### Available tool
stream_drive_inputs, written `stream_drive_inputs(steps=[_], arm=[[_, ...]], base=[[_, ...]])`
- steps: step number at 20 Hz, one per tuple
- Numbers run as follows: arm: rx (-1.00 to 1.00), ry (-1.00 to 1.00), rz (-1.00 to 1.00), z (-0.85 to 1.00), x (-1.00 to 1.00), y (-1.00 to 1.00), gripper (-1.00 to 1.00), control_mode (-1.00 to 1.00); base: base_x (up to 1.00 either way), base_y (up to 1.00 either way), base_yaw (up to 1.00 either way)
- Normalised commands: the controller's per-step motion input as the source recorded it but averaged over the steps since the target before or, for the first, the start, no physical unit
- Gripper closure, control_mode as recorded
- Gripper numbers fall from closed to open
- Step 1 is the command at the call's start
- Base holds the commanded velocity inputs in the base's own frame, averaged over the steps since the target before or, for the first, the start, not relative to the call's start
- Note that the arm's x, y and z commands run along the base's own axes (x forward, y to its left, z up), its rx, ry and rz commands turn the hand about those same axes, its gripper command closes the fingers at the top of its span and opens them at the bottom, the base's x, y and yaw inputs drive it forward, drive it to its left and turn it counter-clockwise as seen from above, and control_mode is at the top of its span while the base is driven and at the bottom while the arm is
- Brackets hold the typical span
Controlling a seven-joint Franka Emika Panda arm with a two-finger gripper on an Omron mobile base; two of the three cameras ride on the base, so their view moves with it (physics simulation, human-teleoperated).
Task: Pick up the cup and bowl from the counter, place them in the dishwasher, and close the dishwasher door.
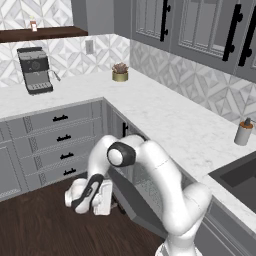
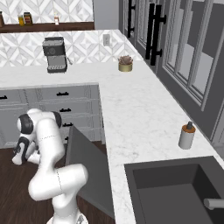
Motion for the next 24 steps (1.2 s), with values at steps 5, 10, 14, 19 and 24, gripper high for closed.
stream_drive_inputs(steps=[5, 10, 14, 19, 24], arm=[[-0.02, -0.35, 0.02, -0.32, 0.49, -0.31, -1.00, -1.00], [-0.18, -0.34, 0.02, -0.83, 0.18, -0.04, -1.00, -1.00], [-0.19, -0.25, 0.00, -0.28, 0.05, 0.43, -1.00, -1.00], [-0.02, 0.04, -0.06, -0.05, 0.54, 0.56, -1.00, -1.00], [0.00, 0.08, -0.06, -0.77, 0.46, 0.03, -1.00, -1.00]], base=[[0.00, 0.00, 0.00], [0.00, 0.00, 0.00], [0.00, 0.00, 0.00], [0.00, 0.00, 0.00], [0.00, 0.00, 0.00]])
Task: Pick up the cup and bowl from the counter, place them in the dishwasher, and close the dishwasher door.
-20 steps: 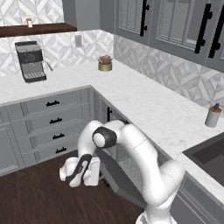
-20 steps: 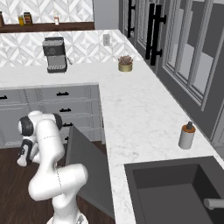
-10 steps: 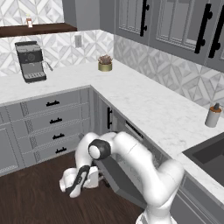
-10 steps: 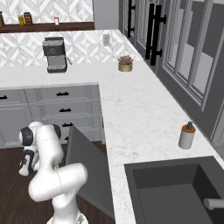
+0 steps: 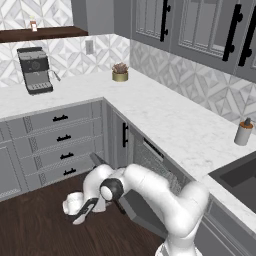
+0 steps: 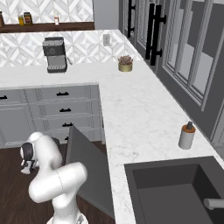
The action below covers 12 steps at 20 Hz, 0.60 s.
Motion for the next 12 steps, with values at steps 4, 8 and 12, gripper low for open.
stream_drive_inputs(steps=[4, 8, 12], arm=[[0.00, 0.06, -0.02, -0.90, 0.08, -0.14, -1.00, -1.00], [0.00, 0.00, 0.00, -0.08, 0.11, -0.79, -1.00, -1.00], [-0.04, 0.00, 0.00, 0.02, 0.16, -1.00, -1.00, -1.00]], base=[[0.00, 0.00, 0.00], [0.00, 0.00, 0.00], [0.00, 0.00, 0.00]])
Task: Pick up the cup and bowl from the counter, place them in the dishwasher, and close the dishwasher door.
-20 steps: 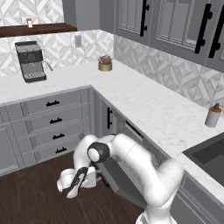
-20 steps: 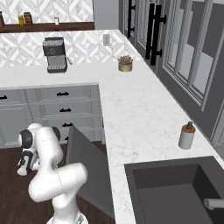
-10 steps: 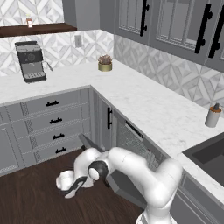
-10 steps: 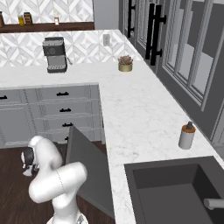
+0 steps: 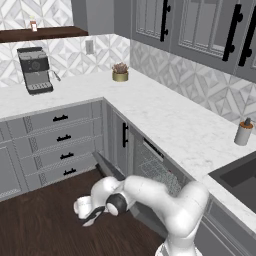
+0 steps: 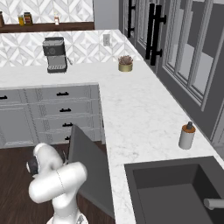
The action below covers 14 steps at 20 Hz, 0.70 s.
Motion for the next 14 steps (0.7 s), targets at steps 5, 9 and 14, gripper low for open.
stream_drive_inputs(steps=[5, 9, 14], arm=[[-0.09, 0.00, 0.00, 0.02, 0.37, -1.00, -1.00, -1.00], [-0.02, 0.00, 0.01, 0.00, 0.58, -1.00, -1.00, -1.00], [0.00, 0.00, 0.03, 0.04, 0.66, -1.00, -1.00, -1.00]], base=[[0.00, 0.00, 0.00], [0.00, 0.00, 0.00], [0.00, 0.00, 0.00]])
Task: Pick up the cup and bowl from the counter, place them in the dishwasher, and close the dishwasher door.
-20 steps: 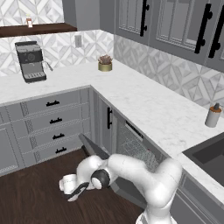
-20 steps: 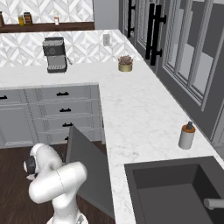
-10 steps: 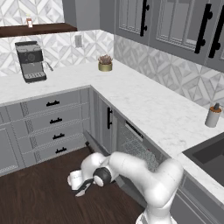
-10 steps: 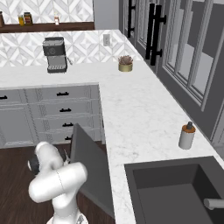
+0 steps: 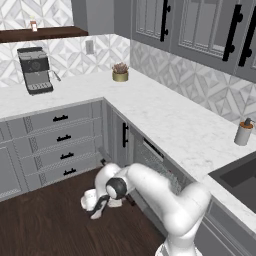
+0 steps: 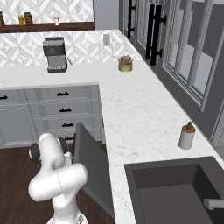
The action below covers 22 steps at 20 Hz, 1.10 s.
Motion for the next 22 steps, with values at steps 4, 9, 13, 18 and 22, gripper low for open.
stream_drive_inputs(steps=[4, 9, 13, 18, 22], arm=[[0.00, 0.00, 0.04, 0.02, 0.81, -1.00, -1.00, -1.00], [0.00, 0.04, 0.03, 0.00, 0.87, -1.00, -1.00, -1.00], [0.00, 0.04, 0.04, 0.00, 0.88, -1.00, -1.00, -1.00], [0.00, 0.04, 0.05, 0.00, 0.91, -1.00, -1.00, -1.00], [0.00, 0.09, 0.06, -0.18, 0.99, -1.00, -1.00, -1.00]], base=[[0.00, 0.00, 0.00], [0.00, 0.00, 0.00], [0.00, 0.00, 0.00], [0.00, 0.00, 0.00], [0.00, 0.00, 0.00]])
